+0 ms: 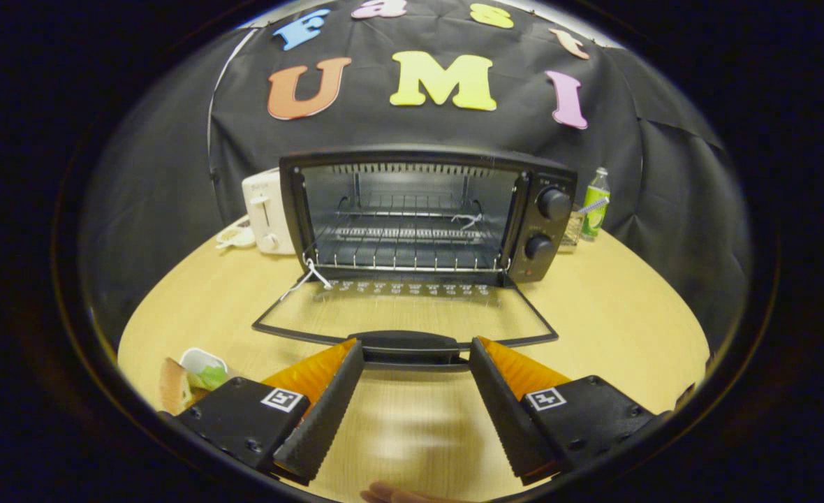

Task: Open the toaster oven, put the food inside, and close the toaster oven door.

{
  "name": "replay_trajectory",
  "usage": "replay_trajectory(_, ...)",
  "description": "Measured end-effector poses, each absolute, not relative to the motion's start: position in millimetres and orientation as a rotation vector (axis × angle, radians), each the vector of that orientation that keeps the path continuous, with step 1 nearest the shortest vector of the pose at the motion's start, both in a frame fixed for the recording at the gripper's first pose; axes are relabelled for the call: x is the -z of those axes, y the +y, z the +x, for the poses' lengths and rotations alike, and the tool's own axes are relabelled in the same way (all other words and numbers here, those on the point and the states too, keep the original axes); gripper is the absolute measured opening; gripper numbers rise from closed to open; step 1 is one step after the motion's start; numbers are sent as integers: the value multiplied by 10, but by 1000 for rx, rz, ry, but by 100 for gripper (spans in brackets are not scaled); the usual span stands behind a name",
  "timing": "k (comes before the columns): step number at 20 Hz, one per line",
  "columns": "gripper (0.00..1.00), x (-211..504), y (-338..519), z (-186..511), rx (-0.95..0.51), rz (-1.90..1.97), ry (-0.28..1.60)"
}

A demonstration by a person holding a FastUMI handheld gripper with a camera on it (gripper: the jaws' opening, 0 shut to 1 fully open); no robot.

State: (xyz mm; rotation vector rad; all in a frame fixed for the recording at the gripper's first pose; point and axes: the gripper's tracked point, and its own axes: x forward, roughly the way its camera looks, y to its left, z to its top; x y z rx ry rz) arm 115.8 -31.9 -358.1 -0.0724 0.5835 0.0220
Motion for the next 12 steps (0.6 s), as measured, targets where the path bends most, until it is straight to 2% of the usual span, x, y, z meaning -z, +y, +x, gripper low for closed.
replay_trajectory(7,100,3541,-221,1110,-76,-94,597)
replay_trajectory(12,99,3382,248,773,-318,99,761)
